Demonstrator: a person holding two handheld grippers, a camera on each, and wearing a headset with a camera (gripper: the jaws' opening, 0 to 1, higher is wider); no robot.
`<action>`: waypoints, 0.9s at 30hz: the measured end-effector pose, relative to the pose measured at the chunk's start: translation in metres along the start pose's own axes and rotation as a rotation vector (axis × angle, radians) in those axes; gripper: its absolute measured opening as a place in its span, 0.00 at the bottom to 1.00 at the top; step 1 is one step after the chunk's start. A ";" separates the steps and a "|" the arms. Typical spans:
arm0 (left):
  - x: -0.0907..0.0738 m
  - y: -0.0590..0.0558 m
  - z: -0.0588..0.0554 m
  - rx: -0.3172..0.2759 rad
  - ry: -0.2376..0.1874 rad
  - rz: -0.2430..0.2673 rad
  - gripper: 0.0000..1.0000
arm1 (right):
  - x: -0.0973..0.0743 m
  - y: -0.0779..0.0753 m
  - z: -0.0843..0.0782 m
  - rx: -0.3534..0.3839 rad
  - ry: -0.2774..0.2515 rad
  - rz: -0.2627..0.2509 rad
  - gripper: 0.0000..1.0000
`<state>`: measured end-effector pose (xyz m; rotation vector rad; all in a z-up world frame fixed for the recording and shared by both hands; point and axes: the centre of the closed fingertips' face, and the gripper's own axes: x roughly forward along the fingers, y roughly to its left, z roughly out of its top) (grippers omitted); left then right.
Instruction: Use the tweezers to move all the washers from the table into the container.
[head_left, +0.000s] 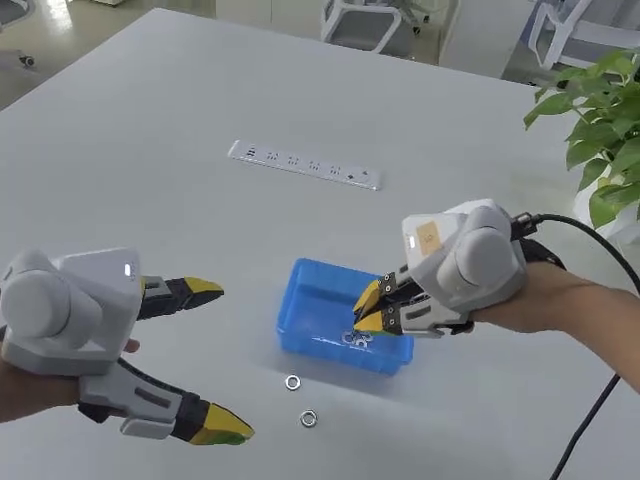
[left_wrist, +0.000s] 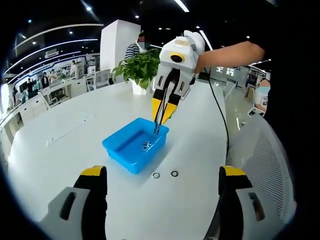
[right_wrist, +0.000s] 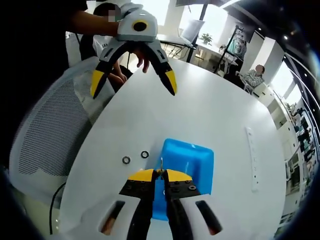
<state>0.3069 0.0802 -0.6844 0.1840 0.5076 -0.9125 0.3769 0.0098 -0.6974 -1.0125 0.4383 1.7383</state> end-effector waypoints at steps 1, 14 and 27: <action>0.000 -0.001 0.000 0.000 0.000 -0.001 0.98 | 0.000 0.002 0.001 -0.002 0.000 0.003 0.08; -0.001 -0.002 0.001 0.004 -0.006 -0.004 0.98 | 0.015 0.028 0.011 -0.007 -0.025 0.047 0.08; -0.002 -0.001 0.004 0.015 -0.008 0.005 0.95 | 0.037 0.051 0.009 -0.014 -0.023 0.096 0.08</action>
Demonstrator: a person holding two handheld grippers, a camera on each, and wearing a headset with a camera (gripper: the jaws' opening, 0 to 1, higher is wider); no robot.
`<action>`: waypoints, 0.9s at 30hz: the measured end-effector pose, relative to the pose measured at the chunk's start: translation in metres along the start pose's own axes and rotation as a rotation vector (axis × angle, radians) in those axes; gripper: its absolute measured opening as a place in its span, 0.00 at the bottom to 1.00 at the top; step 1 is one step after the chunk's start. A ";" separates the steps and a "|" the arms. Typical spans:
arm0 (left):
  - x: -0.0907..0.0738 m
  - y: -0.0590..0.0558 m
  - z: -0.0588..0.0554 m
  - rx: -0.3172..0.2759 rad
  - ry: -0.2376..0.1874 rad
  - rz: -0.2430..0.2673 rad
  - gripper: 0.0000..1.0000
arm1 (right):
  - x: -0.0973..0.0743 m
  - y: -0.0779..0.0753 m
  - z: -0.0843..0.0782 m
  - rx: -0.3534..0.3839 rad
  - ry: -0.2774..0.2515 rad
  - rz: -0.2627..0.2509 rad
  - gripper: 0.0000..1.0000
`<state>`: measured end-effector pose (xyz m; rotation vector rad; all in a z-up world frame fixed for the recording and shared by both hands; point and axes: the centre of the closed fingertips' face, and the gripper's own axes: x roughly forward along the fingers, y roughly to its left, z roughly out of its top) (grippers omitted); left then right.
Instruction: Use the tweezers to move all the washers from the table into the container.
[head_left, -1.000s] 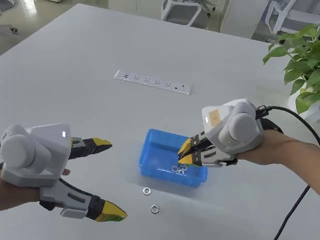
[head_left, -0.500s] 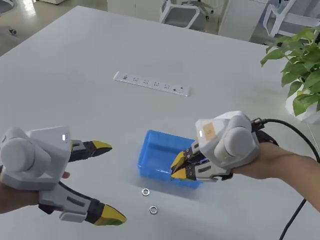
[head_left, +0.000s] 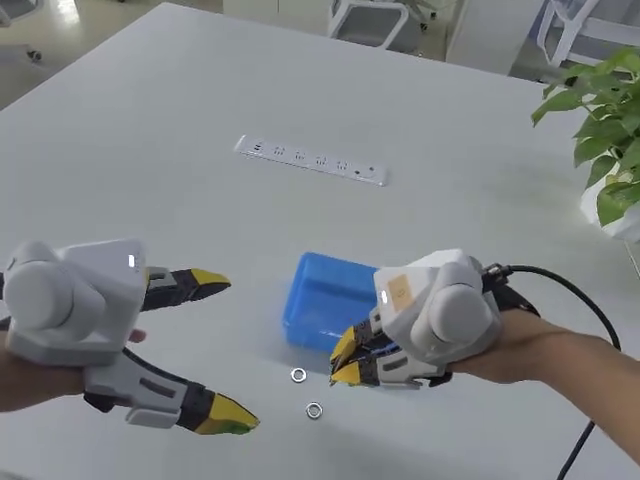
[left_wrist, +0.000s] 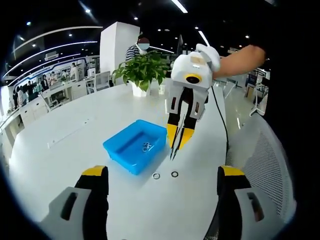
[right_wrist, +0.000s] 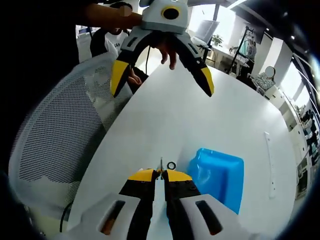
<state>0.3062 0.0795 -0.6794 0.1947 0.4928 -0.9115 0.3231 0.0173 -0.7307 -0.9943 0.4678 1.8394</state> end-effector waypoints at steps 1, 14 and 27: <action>0.001 -0.001 0.000 0.001 0.001 -0.003 0.95 | 0.001 0.002 -0.001 0.001 0.002 0.004 0.08; 0.009 -0.012 0.005 0.041 -0.001 -0.038 0.76 | 0.019 0.015 -0.004 0.001 -0.003 0.021 0.08; 0.023 -0.028 0.016 0.069 -0.001 -0.105 0.51 | 0.031 0.021 -0.008 0.000 0.004 0.036 0.08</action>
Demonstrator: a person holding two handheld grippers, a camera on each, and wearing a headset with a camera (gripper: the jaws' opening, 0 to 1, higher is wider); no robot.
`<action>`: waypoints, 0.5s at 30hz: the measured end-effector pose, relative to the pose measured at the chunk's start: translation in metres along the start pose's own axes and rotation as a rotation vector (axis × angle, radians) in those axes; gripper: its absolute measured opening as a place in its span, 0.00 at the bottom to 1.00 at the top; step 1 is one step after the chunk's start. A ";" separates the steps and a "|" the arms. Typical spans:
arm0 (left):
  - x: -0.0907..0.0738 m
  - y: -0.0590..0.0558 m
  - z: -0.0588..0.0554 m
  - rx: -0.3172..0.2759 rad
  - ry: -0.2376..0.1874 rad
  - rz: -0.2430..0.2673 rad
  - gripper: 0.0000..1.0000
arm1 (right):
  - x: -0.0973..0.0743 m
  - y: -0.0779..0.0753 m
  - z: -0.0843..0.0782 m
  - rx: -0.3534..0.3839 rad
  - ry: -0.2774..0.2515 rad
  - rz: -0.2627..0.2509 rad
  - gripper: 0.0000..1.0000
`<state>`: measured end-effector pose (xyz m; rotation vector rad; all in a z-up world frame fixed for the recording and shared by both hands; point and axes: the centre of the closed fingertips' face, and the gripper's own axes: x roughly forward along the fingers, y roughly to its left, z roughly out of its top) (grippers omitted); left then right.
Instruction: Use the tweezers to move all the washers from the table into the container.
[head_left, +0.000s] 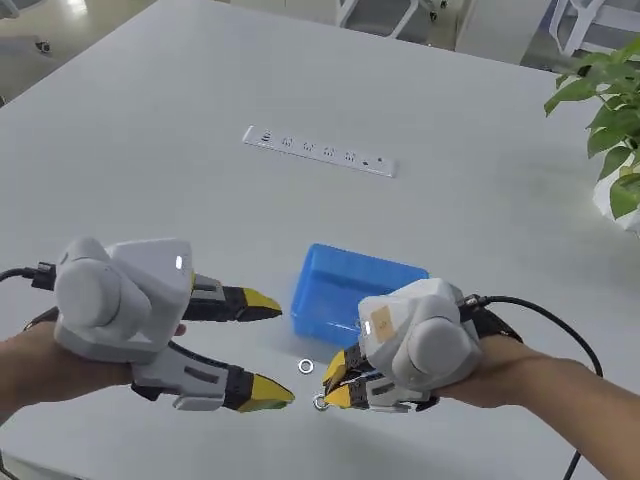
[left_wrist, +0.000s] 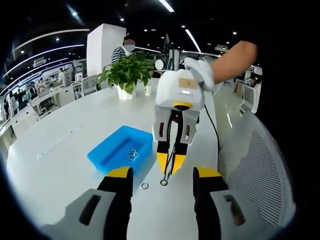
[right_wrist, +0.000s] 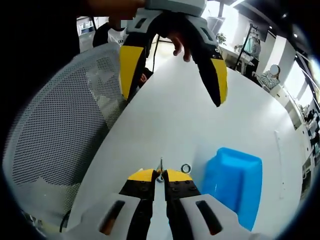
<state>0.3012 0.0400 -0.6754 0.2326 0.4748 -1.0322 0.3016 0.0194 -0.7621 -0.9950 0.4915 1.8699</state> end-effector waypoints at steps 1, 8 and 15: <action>0.001 -0.001 0.001 0.003 0.000 -0.006 0.49 | 0.001 0.000 0.000 0.001 0.000 0.001 0.08; 0.007 -0.006 0.007 0.015 0.000 -0.044 0.34 | 0.002 0.000 0.001 0.005 -0.006 0.004 0.08; 0.010 -0.004 0.013 0.029 -0.010 -0.055 0.32 | 0.002 0.000 0.003 -0.002 -0.003 0.009 0.08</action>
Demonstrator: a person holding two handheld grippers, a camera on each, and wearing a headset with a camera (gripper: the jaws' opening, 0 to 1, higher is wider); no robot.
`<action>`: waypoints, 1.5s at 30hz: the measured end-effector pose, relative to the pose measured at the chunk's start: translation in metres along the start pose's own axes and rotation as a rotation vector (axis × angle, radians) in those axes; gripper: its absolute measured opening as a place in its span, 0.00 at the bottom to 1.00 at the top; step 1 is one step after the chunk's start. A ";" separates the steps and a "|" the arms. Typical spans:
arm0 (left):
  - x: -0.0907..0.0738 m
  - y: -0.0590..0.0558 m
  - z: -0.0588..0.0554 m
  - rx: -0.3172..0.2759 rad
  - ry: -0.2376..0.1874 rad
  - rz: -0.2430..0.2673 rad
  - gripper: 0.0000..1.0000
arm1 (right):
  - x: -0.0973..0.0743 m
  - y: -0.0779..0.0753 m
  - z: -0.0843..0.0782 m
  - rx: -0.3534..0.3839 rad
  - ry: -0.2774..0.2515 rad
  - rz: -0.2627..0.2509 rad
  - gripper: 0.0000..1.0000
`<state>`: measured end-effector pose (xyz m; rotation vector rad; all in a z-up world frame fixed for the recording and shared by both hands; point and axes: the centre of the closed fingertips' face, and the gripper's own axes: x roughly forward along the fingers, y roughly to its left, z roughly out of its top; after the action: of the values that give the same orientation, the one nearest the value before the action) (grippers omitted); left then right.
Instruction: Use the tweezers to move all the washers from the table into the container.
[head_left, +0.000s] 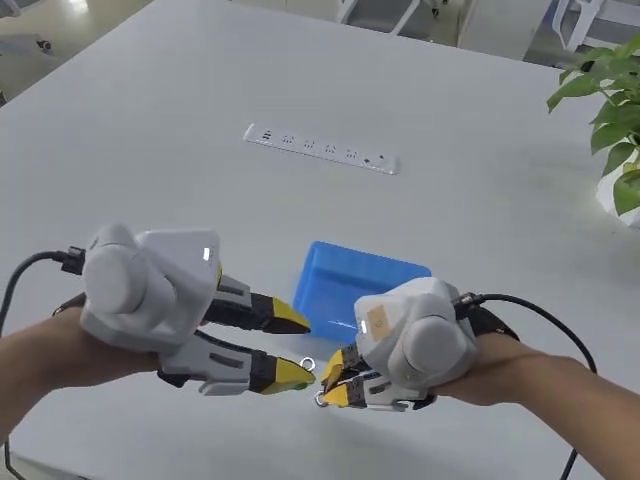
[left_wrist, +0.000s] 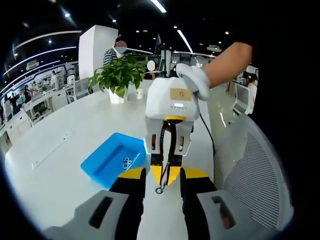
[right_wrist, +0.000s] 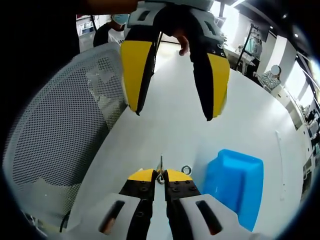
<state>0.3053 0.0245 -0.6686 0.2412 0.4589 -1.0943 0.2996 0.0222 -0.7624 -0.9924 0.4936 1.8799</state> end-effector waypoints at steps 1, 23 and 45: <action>0.000 0.000 0.000 -0.001 0.000 -0.002 0.32 | 0.000 0.000 0.000 0.002 0.001 0.003 0.08; 0.036 -0.007 -0.015 0.089 0.138 -0.090 0.08 | 0.003 0.001 -0.001 0.020 -0.001 0.005 0.08; 0.041 -0.004 -0.019 0.108 0.164 -0.101 0.05 | 0.003 0.001 -0.004 0.026 0.021 0.011 0.09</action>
<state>0.3125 -0.0022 -0.7041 0.4085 0.5632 -1.2051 0.3000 0.0208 -0.7670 -0.9946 0.5353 1.8702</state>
